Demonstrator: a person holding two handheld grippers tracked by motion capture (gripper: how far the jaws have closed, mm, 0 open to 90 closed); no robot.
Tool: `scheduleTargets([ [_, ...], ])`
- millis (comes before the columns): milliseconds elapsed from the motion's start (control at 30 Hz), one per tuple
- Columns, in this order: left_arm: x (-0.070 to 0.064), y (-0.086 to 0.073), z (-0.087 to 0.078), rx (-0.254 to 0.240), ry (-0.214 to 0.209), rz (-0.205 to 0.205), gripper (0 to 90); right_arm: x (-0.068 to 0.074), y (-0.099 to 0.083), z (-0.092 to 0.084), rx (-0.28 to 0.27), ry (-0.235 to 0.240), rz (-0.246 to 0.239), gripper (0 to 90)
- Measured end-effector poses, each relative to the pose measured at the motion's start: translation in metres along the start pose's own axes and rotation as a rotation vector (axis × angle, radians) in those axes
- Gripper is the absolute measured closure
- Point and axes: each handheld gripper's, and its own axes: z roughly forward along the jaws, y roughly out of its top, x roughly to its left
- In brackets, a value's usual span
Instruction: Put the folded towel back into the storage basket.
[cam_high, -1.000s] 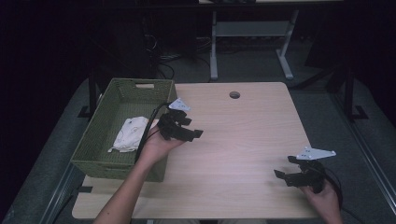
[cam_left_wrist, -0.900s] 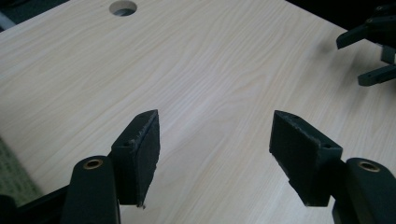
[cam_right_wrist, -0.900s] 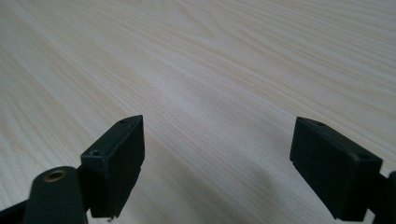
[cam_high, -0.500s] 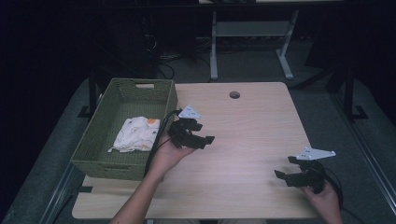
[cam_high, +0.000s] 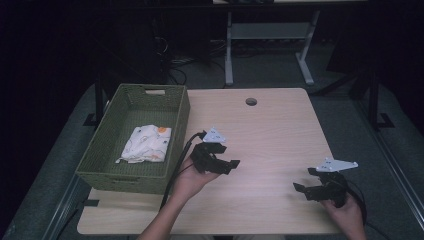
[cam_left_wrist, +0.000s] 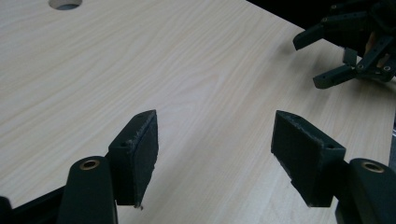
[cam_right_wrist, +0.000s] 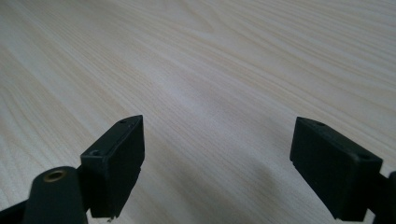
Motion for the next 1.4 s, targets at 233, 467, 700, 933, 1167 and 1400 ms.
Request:
scheduleTargets([
  [233, -0.008, -0.007, 0.007, 0.001, -0.016, -0.006, 31.7, 0.000, 0.000, 0.000, 0.000, 0.001, -0.001, 17.5],
  [467, -0.017, -0.022, 0.015, -0.017, -0.018, -0.027, 30.9, 0.000, -0.001, 0.000, 0.001, -0.004, -0.002, 17.5],
  [700, -0.027, -0.036, 0.021, -0.032, -0.020, -0.024, 30.0, 0.001, -0.001, 0.001, 0.004, -0.006, -0.002, 17.5],
  [933, -0.032, -0.051, 0.020, -0.034, -0.025, -0.023, 29.4, 0.001, -0.002, 0.001, 0.009, -0.008, -0.002, 17.5],
  [1167, -0.035, -0.067, 0.022, -0.010, -0.040, -0.016, 28.5, 0.001, -0.002, 0.001, 0.010, -0.012, 0.000, 17.5],
  [1400, -0.040, -0.085, 0.024, -0.017, -0.060, -0.017, 28.3, 0.003, -0.001, 0.000, 0.005, -0.013, -0.007, 17.5],
])
